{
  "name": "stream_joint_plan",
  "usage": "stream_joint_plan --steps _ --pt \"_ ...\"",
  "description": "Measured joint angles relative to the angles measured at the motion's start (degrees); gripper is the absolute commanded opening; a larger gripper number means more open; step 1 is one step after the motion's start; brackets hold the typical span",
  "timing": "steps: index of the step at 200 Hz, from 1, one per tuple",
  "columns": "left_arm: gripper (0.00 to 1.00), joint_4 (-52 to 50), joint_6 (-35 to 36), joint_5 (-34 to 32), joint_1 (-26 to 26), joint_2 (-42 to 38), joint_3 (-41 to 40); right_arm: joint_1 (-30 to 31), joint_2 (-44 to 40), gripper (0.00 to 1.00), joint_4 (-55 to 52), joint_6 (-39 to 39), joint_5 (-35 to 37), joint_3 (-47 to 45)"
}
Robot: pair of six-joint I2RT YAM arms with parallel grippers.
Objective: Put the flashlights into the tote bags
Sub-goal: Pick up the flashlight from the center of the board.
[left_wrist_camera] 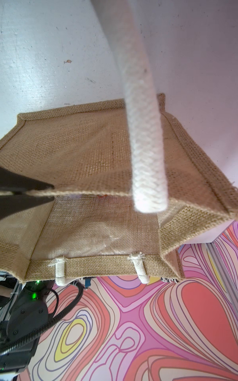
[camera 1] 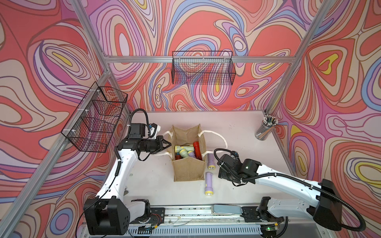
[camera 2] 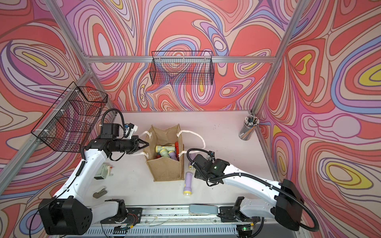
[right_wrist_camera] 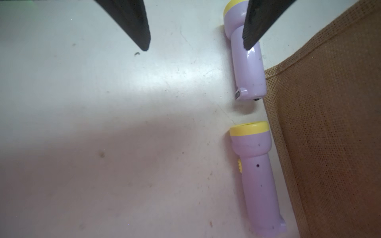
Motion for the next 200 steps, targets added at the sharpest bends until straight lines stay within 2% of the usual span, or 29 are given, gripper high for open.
stream_joint_plan --steps 37,66,85,131,165,200 --pt "0.04 0.0 0.02 0.0 0.0 0.0 0.0 0.07 7.3 0.73 8.96 0.09 -6.62 -0.24" --pt "0.04 0.0 0.02 0.02 0.0 0.0 0.0 0.13 9.66 0.71 13.18 0.42 -10.38 -0.7" --pt "0.04 0.0 0.02 0.0 0.0 0.0 0.0 0.24 10.19 0.71 15.04 0.68 -11.93 -1.42" --pt "0.04 0.0 0.02 0.0 0.0 0.0 0.0 0.26 15.28 0.63 17.0 0.11 -13.86 -1.01" --pt "0.04 0.0 0.04 -0.02 0.0 0.0 0.0 0.28 18.67 0.55 16.98 -0.46 -13.94 0.15" --pt "0.04 0.0 0.04 -0.07 0.0 0.0 0.0 0.28 20.46 0.32 16.39 -0.9 -13.2 1.6"
